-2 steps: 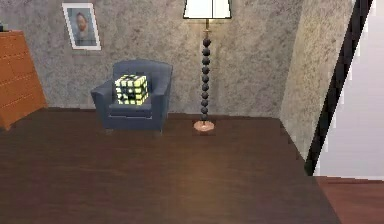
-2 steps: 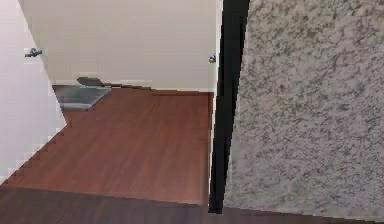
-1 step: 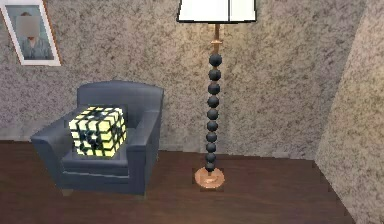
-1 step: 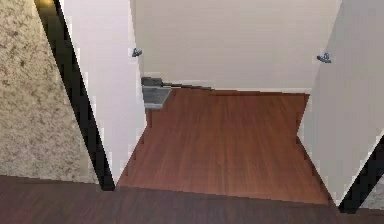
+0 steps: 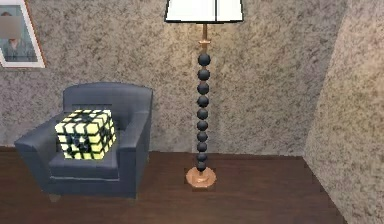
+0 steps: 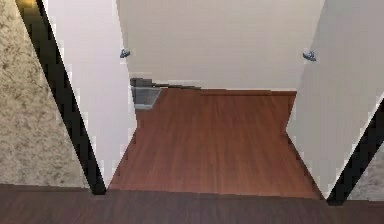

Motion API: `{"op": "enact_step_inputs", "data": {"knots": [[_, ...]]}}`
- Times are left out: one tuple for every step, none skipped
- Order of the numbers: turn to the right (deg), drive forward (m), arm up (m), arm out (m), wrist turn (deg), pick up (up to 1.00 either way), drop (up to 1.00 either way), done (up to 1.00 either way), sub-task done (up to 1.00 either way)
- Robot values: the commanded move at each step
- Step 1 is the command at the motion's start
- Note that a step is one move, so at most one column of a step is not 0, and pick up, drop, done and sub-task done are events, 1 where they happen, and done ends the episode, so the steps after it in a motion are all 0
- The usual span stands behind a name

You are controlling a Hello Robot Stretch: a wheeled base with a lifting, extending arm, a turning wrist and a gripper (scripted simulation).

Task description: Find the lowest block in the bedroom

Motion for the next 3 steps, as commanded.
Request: {"op": "enact_step_inputs", "data": {"knots": [[0.0,0.7,0.0,0.0,0.0,0.0,0.0,0.0,0.0],[-45.0,0.0,0.0,0.0,0.0,0.0,0.0,0.0,0.0],[0.0,0.0,0.0,0.0,0.0,0.0,0.0,1.0,0.0]]}}
